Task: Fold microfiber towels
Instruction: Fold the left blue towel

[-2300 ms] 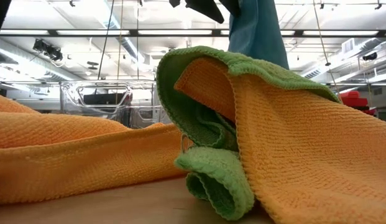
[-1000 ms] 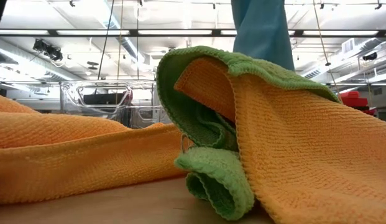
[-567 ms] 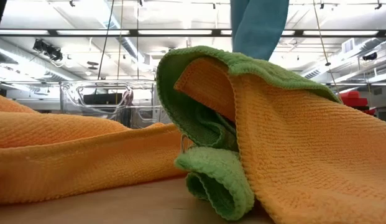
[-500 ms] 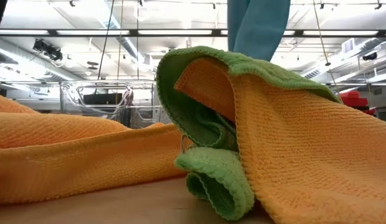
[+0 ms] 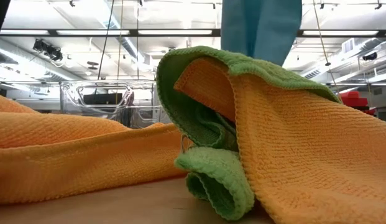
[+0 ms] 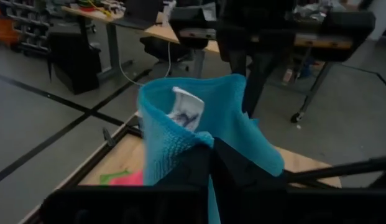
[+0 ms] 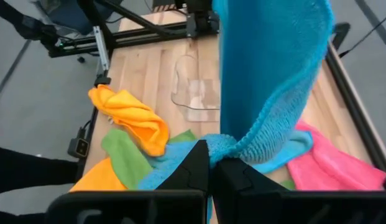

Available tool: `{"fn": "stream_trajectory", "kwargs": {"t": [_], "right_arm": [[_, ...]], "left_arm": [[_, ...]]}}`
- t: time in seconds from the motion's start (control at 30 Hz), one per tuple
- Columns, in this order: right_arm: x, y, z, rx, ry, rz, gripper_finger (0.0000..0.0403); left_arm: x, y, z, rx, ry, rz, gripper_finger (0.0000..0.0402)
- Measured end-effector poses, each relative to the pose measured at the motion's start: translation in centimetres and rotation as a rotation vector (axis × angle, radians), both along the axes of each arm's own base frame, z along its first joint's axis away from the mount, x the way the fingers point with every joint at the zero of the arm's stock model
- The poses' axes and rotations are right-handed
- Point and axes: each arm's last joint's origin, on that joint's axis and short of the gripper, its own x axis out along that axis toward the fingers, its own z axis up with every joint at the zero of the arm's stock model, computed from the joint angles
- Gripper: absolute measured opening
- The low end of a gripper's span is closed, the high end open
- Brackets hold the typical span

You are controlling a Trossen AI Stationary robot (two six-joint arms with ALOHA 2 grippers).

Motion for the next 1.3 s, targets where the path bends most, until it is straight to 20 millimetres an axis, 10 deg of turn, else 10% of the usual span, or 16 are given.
{"fn": "stream_trajectory", "kwargs": {"t": [0.73,1.3], "right_arm": [[1.3,-1.9,-0.5,-0.046,0.055,0.016,0.0012],[-0.8,-4.6,1.6,-0.542,0.075,-0.096,0.0012]], "left_arm": [[0.1,3.6,0.3,-0.026,-0.039,-0.026,0.0007],[-0.1,6.3,1.5,0.226,-0.071,0.105,0.001]]}}
